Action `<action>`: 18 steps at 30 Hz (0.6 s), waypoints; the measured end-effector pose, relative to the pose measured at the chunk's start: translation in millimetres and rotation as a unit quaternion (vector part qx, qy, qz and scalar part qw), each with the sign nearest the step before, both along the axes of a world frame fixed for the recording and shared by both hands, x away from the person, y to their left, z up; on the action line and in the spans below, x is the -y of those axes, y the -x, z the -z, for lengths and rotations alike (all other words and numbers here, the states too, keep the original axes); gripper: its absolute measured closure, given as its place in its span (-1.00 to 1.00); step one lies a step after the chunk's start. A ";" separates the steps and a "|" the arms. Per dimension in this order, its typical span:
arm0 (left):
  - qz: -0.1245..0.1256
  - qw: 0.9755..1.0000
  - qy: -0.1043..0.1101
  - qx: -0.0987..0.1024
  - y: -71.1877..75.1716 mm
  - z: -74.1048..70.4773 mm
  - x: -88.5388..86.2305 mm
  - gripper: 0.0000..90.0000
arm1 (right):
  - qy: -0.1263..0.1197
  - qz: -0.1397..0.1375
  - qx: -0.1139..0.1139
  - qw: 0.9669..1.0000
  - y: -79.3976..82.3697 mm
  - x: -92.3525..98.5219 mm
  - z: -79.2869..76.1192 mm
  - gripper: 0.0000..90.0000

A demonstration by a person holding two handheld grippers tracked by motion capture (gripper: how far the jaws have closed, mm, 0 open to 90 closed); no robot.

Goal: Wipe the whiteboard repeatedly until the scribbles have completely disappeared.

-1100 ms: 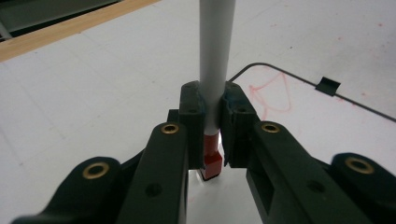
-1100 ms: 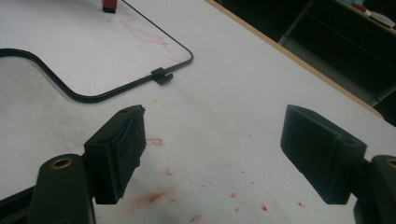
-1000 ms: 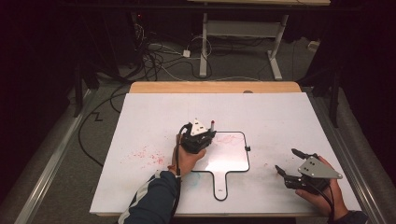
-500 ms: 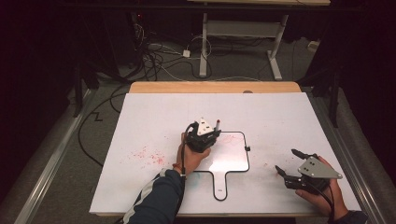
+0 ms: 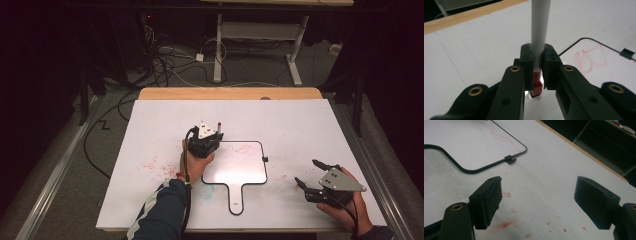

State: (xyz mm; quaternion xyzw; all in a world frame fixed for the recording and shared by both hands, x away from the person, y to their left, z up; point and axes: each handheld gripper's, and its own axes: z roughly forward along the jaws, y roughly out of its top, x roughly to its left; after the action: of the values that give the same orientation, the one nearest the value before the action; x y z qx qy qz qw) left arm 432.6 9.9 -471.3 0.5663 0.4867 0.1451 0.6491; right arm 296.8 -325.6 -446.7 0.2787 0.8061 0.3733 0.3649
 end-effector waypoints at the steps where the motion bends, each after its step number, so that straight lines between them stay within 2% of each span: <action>1: 0.004 1.000 -0.003 0.001 1.5 0.2 2.3 0.76 | 0.001 0.000 -0.002 1.000 -0.1 -0.3 0.4 -0.49; 2: 0.006 1.000 -0.001 0.002 2.8 0.0 5.5 0.76 | 0.003 -0.002 -0.003 1.000 -0.1 -0.6 0.7 -0.49; 3: 0.033 0.999 -0.044 0.003 5.2 0.9 1.7 0.76 | 0.005 -0.002 -0.003 1.000 -0.1 -0.9 1.0 -0.50; 4: 0.029 0.999 -0.041 0.007 5.9 1.0 4.4 0.76 | 0.006 -0.002 -0.003 1.000 -0.1 -1.0 1.1 -0.50; 6: 0.039 0.996 -0.076 0.010 7.1 1.0 0.7 0.76 | 0.004 -0.003 -0.002 1.000 0.4 -1.0 0.4 -0.50; 7: 0.035 0.996 -0.079 0.016 7.2 1.2 -1.3 0.76 | 0.005 -0.003 0.000 1.000 0.6 -0.8 0.0 -0.49; 8: 0.027 0.997 -0.074 0.019 6.9 1.7 -4.9 0.76 | 0.006 -0.001 0.002 1.000 1.0 -0.4 -0.5 -0.49; 9: 0.004 0.999 -0.030 0.017 5.6 1.6 -5.5 0.76 | 0.004 -0.002 0.003 1.000 1.4 0.1 -1.1 -0.50; 10: -0.002 1.000 -0.020 0.011 5.3 1.6 -10.8 0.76 | 0.004 -0.001 0.004 1.000 1.8 0.7 -1.6 -0.49; 11: -0.016 1.000 -0.020 0.005 5.1 2.0 -15.9 0.76 | 0.003 0.001 0.005 1.000 1.8 1.2 -1.9 -0.49; 13: -0.017 1.000 -0.016 0.003 6.9 1.4 -19.0 0.76 | 0.002 0.002 0.005 1.000 1.5 1.6 -1.9 -0.49; 15: -0.023 1.000 -0.001 0.001 10.1 0.7 -16.4 0.76 | 0.005 0.002 0.005 1.000 1.6 0.9 -1.9 -0.49; 16: -0.007 1.000 -0.007 0.005 13.0 1.1 -16.1 0.76 | 0.004 0.000 0.005 1.000 1.5 0.4 -1.9 -0.49; 17: -0.003 1.000 -0.009 0.006 15.6 1.6 -14.5 0.76 | 0.003 -0.001 0.004 1.000 1.7 -0.3 -1.8 -0.49; 18: 0.012 1.000 -0.008 0.023 16.7 1.3 -11.0 0.76 | 0.004 0.000 0.004 1.000 1.6 -1.0 -1.6 -0.49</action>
State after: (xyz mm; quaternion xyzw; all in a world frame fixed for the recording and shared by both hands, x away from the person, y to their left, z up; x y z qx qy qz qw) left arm 415.9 20.9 -472.6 0.5737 0.4636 0.1540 0.6574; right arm 295.2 -324.6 -445.1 0.2755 0.8065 0.3708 0.3691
